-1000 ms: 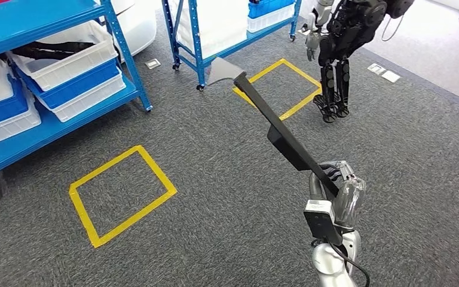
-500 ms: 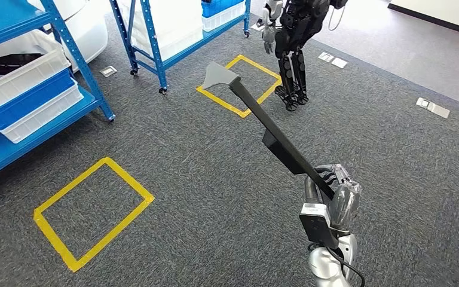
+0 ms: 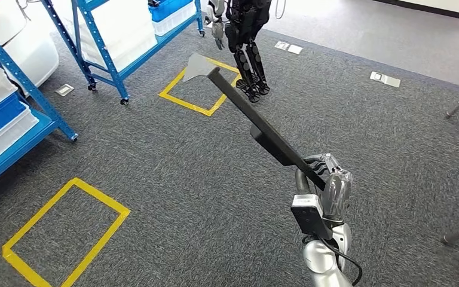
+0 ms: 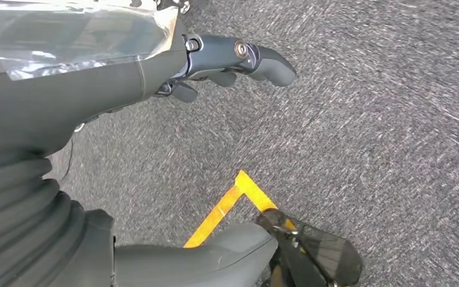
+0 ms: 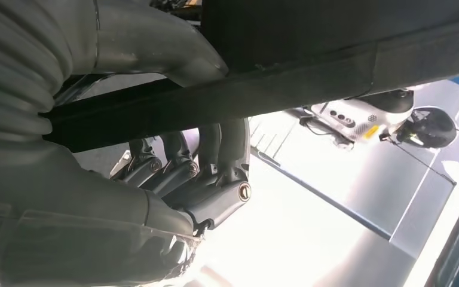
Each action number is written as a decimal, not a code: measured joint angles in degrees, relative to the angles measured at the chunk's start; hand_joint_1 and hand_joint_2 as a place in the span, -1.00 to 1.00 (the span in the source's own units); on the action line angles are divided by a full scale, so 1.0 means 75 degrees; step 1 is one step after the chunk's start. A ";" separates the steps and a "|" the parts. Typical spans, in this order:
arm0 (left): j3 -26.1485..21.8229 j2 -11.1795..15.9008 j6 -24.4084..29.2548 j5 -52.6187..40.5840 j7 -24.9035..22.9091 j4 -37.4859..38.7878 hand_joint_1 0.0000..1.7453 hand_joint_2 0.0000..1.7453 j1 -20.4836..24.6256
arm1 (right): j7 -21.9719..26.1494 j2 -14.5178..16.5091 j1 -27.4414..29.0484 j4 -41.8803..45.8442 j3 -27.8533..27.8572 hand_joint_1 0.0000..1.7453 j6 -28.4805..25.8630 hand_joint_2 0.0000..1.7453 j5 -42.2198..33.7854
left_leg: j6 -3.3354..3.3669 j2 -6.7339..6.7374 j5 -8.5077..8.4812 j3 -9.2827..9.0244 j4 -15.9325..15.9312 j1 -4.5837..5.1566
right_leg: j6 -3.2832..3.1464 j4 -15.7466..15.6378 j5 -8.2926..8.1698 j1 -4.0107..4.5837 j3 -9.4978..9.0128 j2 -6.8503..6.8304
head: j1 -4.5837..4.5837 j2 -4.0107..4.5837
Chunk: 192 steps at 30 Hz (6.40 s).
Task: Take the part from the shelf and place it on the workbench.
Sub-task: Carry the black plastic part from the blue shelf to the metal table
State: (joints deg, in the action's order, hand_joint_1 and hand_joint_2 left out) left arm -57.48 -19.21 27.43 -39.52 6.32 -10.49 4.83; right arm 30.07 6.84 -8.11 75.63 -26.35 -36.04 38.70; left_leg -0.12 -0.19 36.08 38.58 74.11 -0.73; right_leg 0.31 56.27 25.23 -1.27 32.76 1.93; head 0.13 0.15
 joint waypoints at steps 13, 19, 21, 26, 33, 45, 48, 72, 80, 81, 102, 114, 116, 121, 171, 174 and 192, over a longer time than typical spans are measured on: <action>-0.0013 -0.0031 0.0000 0.0015 0.0001 0.0000 -1.00 1.00 -0.0001 | -0.0008 0.0020 -0.0025 0.0103 -0.0095 1.00 0.0015 1.00 0.0005 | 0.0323 0.0033 -0.1161 -0.0943 -0.2234 -0.0048 | 0.0302 0.1610 0.0572 -0.0008 0.1047 -0.0104 | 0.0055 0.0000; -0.0015 -0.0030 0.0044 -0.0001 -0.0063 -0.0001 -1.00 1.00 0.0000 | -0.0060 0.0037 0.0189 0.0239 -0.0132 1.00 0.0012 1.00 0.0106 | 0.0210 0.0639 -0.1082 -0.0978 -0.2203 -0.0014 | 0.0596 0.0796 0.0262 -0.0089 0.0454 -0.0596 | 0.0066 0.0000; -0.0015 -0.0028 0.0047 -0.0009 -0.0060 -0.0004 -1.00 1.00 0.0001 | -0.0087 0.0084 0.0234 0.0308 -0.0167 1.00 0.0012 1.00 0.0143 | 0.0110 0.0772 -0.1029 -0.1013 -0.2189 0.0025 | 0.0525 0.0235 0.0103 -0.0038 0.0142 -0.0793 | 0.0055 0.0000; -0.0015 -0.0053 0.0082 -0.0008 0.0024 -0.0004 -1.00 1.00 0.0006 | -0.0128 0.0139 0.0403 0.0377 -0.0210 1.00 0.0023 1.00 0.0184 | -0.0052 0.0626 -0.0691 -0.0952 -0.1842 -0.0067 | 0.0209 0.0191 0.0048 -0.0053 0.0151 -0.0373 | 0.0003 0.0000; -0.0138 -0.0056 -0.0101 0.0248 0.0321 -0.0005 -1.00 1.00 -0.0015 | -0.0227 0.0187 0.0641 0.0401 -0.0159 1.00 -0.0088 1.00 0.0015 | 0.0139 -0.0128 -0.0491 -0.0260 -0.0631 -0.0036 | 0.0051 0.0192 0.0021 0.0083 0.0130 0.0328 | -0.0028 0.0000; -0.0219 -0.0082 0.0079 -0.0001 -0.0008 -0.0003 -1.00 1.00 -0.0008 | 0.0063 0.0181 0.1291 0.0321 0.0120 1.00 -0.0379 1.00 -0.0952 | 0.0376 0.0174 -0.1177 -0.0989 -0.2330 0.0024 | 0.0235 0.2251 0.0731 0.0051 0.1418 -0.0125 | 0.0028 0.0000; -0.0221 -0.0079 0.0090 -0.0011 -0.0022 -0.0004 -1.00 1.00 -0.0003 | 0.0063 0.0157 0.1321 0.0250 0.0149 1.00 -0.0379 1.00 -0.0984 | 0.0326 0.0490 -0.1139 -0.1006 -0.2323 0.0017 | 0.0483 0.1660 0.0445 -0.0083 0.1064 -0.0317 | 0.0031 0.0000; -0.0243 -0.0035 0.0223 0.0154 0.0385 -0.0009 -1.00 1.00 0.0005 | 0.0195 0.0054 0.1212 -0.0139 0.0309 1.00 -0.0324 1.00 -0.1220 | 0.0353 -0.0216 -0.1157 -0.0972 -0.2229 0.0008 | 0.0271 0.0539 0.0048 0.0063 0.0546 0.0285 | -0.0043 0.0000; -0.0334 -0.0033 0.0096 0.0227 0.0490 -0.0009 -1.00 1.00 0.0003 | 0.0141 -0.0012 0.1137 -0.0216 0.0299 1.00 -0.0318 1.00 -0.1193 | 0.0333 0.0627 -0.1133 -0.0962 -0.2237 0.0050 | 0.0505 0.0887 0.0283 0.0022 0.0475 -0.0557 | 0.0000 0.0000; -0.0337 -0.0031 0.0092 0.0228 0.0498 -0.0009 -1.00 1.00 0.0004 | 0.0139 -0.0015 0.1112 -0.0217 0.0297 1.00 -0.0317 1.00 -0.1195 | 0.0291 0.0705 -0.1106 -0.0975 -0.2226 0.0069 | 0.0489 0.0433 0.0151 0.0033 0.0220 -0.0702 | -0.0008 0.0000; -0.0366 -0.0013 0.0107 0.0299 0.0589 -0.0009 -1.00 1.00 0.0019 | 0.0130 -0.0039 0.0937 -0.0257 0.0219 1.00 -0.0315 1.00 -0.1248 | 0.0109 -0.0618 -0.1084 -0.0884 -0.2064 -0.0047 | 0.0112 0.0131 -0.0036 0.0057 0.0083 0.0609 | -0.0068 0.0000; -0.0385 -0.0017 0.0472 0.0251 0.0670 -0.0012 -1.00 1.00 0.0024 | 0.0353 -0.0187 0.0719 -0.0367 0.0320 1.00 -0.0428 1.00 -0.1914 | 0.0318 0.0731 -0.1170 -0.0942 -0.2235 0.0089 | 0.0399 0.0307 0.0118 0.0101 0.0137 -0.0739 | 0.0020 0.0000; -0.0385 -0.0017 0.0502 0.0251 0.0662 -0.0012 -1.00 1.00 0.0031 | 0.0358 -0.0195 0.0677 -0.0382 0.0326 1.00 -0.0442 1.00 -0.1937 | 0.0245 0.0883 -0.1134 -0.0980 -0.2236 0.0128 | 0.0297 0.0065 0.0032 0.0152 0.0028 -0.0792 | 0.0011 0.0000; -0.0386 -0.0017 0.0515 0.0251 0.0652 -0.0012 -1.00 1.00 0.0050 | 0.0366 -0.0206 0.0637 -0.0412 0.0337 1.00 -0.0462 1.00 -0.1945 | 0.0040 0.0308 -0.0558 -0.0689 -0.1411 0.0022 | 0.0044 0.0005 -0.0060 0.0004 0.0012 -0.0316 | -0.0032 0.0000; -0.0522 0.0176 -0.0585 0.0064 0.1014 -0.0017 -1.00 1.00 0.0040 | -0.3402 -0.0519 -0.4023 -0.2319 0.1217 1.00 0.1075 1.00 0.4157 | 0.0393 0.0329 -0.1315 -0.0756 -0.2157 0.0001 | 0.0292 0.2337 0.0541 0.0037 0.1463 -0.0186 | 0.0090 0.0000; -0.0514 0.0222 -0.0702 0.0041 0.1060 -0.0017 -1.00 1.00 0.0040 | -0.3596 -0.0597 -0.4590 -0.3043 0.1352 1.00 0.1218 1.00 0.4386 | 0.0321 0.0555 -0.1267 -0.0773 -0.2142 0.0012 | 0.0487 0.0978 0.0010 -0.0033 0.0750 -0.0477 | 0.0095 0.0000; -0.0521 0.0449 -0.1227 0.0223 0.1442 -0.0020 -1.00 1.00 0.0057 | -0.4264 -0.0674 -0.6507 -0.5871 0.1501 1.00 0.1863 1.00 0.5096 | 0.0180 -0.0023 -0.1456 -0.0360 -0.2000 0.0010 | 0.0155 0.0204 -0.0178 0.0072 0.0325 -0.0054 | -0.0005 0.0000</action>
State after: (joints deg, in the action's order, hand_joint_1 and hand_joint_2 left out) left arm -61.39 -15.85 18.22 -37.85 17.13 -10.64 5.26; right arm -1.91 1.79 -56.91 31.60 -15.10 -22.07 76.91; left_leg 1.23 -0.36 25.16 35.88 59.12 -0.65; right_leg 1.47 57.80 23.89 -0.73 35.20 1.53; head 0.09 0.15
